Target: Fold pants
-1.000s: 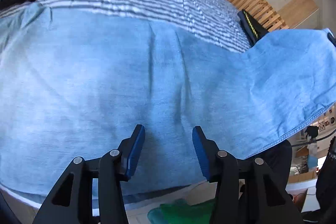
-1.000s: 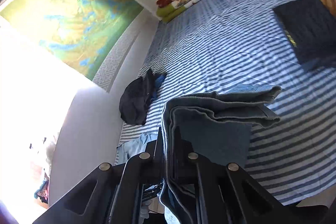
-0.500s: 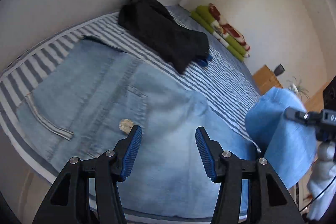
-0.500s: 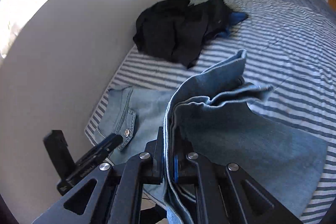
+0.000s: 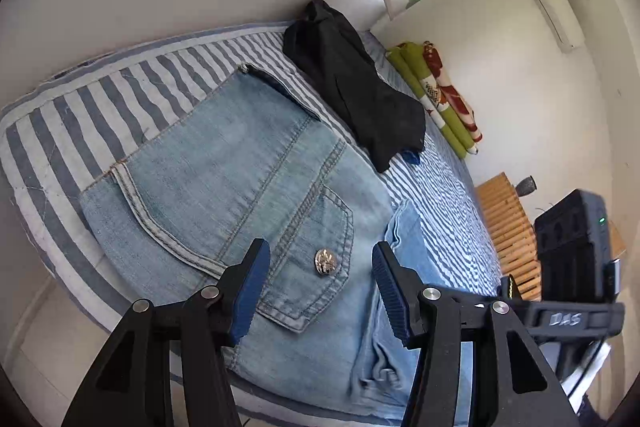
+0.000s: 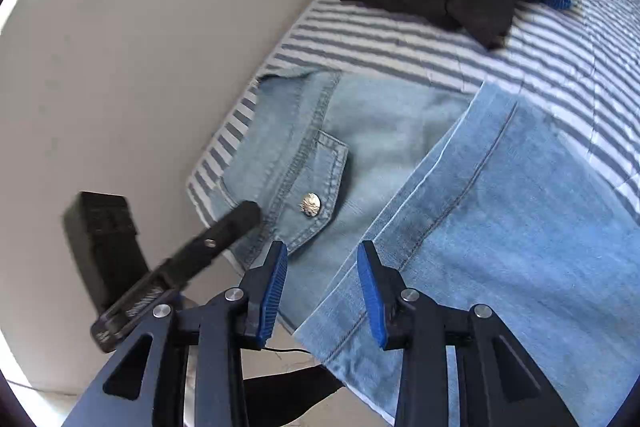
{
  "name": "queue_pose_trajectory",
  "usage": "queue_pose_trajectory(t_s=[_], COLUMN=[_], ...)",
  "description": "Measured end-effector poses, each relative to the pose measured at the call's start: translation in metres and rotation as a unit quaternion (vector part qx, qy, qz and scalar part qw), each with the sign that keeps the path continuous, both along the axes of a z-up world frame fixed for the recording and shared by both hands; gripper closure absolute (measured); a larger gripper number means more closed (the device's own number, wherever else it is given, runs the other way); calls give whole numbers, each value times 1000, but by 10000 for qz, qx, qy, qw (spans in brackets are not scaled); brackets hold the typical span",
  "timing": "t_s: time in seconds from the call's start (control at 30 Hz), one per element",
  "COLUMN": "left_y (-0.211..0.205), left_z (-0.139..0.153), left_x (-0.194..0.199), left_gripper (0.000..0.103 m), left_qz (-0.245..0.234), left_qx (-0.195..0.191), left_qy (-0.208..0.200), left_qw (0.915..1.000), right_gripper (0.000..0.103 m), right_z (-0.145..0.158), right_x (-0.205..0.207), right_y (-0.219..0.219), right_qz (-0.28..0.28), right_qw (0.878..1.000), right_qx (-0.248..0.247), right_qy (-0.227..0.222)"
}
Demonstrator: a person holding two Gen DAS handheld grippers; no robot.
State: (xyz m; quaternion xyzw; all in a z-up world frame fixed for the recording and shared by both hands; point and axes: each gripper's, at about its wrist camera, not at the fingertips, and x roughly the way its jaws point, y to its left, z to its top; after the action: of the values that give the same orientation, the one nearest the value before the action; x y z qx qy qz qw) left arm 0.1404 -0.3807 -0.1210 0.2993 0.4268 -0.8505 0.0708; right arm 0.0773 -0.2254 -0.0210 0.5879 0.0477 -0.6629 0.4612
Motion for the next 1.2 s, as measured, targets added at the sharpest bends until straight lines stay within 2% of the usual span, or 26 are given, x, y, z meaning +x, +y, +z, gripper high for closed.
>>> queue_pose_trajectory(t_s=[0.13,0.2,0.27,0.37,0.5,0.6,0.67,0.73,0.77,0.83,0.87,0.93,1.03,1.2], left_y=[25,34,48,70,98,112,119,127,128,136,139,144,155,187], left_z=[1,-1,-1,-2,-11,-17,-18,-15,-13,-12,-11,-10,0,12], left_x=[-11,-18,-26,-35,-42,-47,-50,-51,-46,-48,-48,-48,-47,-46], left_gripper=[43,35,34,34,33,27,27,44,57,65,72,75,78,84], left_qz=[-411,-546,-739,-1040,-1381,-1411,-1363,-1406,-1420,-1395,-1441,-1489,-1572,-1865], left_qx=[-16,61,47,-176,-576,-799,-879,-955,-969,-1124,-1085,-1035,-1262,-1782], left_qy=[19,22,-72,-234,-640,-790,-797,-713,-705,-663,-604,-421,-264,-43], left_qw=[9992,9985,9972,9941,9867,9836,9835,9829,9826,9816,9817,9825,9791,9661], right_gripper=[65,65,65,65,65,65,65,65,64,61,59,57,56,56], right_z=[35,37,31,16,-10,-29,-35,-37,-37,-36,-36,-37,-40,-47], right_x=[-29,-54,-82,-119,-139,-139,-134,-128,-124,-117,-112,-102,-90,-85], right_y=[49,70,84,80,55,39,30,19,12,-3,-12,-29,-49,-65], right_qz=[-137,-353,-658,-868,-525,-345,-272,-240,-205,-171,-124,-1,112,98], right_qw=[9987,9974,9956,9935,9928,9954,9970,9978,9978,9973,9969,9958,9919,9794], right_qx=[-233,-172,-16,274,626,604,582,578,613,714,773,910,1255,1962], right_qy=[428,605,669,679,870,653,440,223,139,39,15,13,142,463])
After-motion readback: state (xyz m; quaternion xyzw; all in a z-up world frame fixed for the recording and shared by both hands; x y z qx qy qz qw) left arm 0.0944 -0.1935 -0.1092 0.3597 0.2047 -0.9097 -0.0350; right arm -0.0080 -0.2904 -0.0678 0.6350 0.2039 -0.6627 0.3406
